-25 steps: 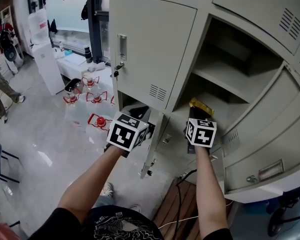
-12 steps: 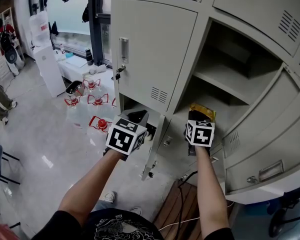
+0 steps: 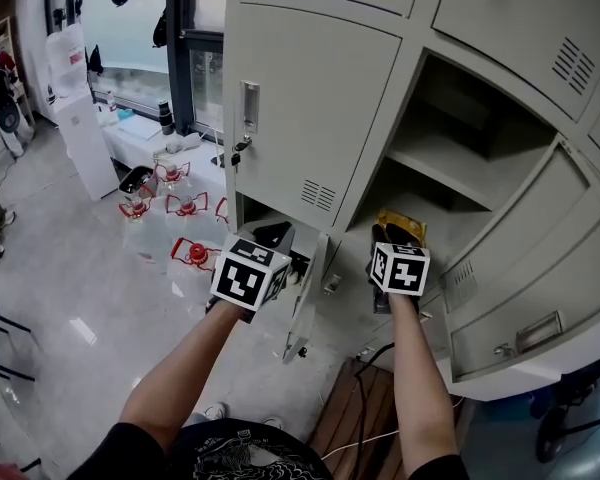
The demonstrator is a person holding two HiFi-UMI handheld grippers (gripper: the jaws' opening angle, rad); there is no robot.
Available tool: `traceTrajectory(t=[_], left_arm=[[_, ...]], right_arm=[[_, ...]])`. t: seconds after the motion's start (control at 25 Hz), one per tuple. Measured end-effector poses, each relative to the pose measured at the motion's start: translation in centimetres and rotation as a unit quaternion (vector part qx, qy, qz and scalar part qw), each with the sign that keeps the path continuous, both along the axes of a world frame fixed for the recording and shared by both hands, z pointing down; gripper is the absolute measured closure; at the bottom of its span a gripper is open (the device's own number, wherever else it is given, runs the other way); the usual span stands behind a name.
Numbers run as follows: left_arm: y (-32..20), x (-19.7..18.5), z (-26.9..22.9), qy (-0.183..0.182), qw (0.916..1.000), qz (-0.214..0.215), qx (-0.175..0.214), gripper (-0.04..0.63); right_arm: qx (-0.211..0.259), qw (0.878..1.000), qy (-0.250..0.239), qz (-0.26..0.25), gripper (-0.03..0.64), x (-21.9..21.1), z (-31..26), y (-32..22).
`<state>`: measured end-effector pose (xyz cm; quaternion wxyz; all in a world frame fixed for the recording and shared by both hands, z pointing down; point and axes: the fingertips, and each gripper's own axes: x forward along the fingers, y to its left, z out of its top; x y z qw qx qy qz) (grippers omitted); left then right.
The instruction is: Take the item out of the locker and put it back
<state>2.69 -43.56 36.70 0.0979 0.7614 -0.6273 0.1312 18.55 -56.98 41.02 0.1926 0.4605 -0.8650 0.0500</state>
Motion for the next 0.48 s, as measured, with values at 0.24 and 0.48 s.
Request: traceTrajectory(t=[0.24, 0.48], left_arm=[[0.0, -0.7, -0.6, 0.010, 0.9997, 0.020, 0.007, 0.595], [0.4, 0.1, -1.2, 0.014, 0.9979, 0.063, 0.008, 0.595]], right_arm=[[0.004, 1.000, -0.013, 0.023, 0.488, 0.3, -1.2, 2.2], [0.020, 0.998, -0.030, 0.049, 0.503, 0.9, -3.3, 5.6]])
